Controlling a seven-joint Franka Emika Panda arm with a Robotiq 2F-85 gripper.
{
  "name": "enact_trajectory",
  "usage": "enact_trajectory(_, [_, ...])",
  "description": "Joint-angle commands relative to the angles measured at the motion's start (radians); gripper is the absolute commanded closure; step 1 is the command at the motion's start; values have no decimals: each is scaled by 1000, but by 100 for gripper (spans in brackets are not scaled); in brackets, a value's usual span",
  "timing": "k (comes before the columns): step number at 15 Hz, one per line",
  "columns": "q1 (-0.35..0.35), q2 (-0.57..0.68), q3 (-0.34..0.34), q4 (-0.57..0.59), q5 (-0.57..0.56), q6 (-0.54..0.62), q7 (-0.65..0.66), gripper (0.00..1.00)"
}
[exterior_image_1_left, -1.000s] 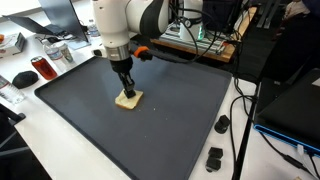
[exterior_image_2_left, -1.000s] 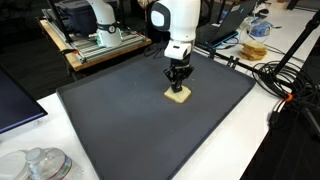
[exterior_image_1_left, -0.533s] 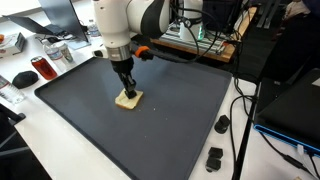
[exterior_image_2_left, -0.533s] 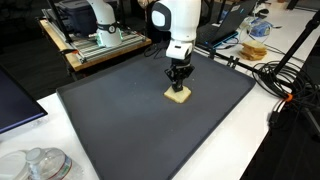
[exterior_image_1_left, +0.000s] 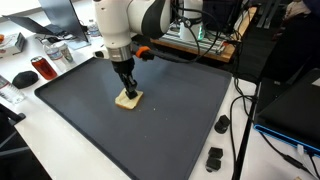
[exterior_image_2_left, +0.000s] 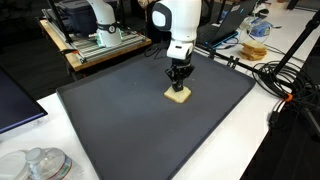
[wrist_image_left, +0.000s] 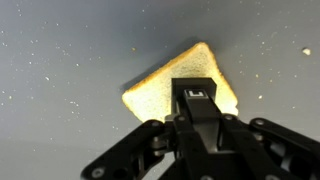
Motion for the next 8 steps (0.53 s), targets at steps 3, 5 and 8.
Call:
enact_trajectory(3, [-8, 14, 12, 7, 19, 14, -30, 95])
enact_trajectory(5, [-6, 18, 9, 9, 18, 16, -25, 95])
enact_trajectory(8, [-5, 19, 8, 8, 17, 19, -24, 95])
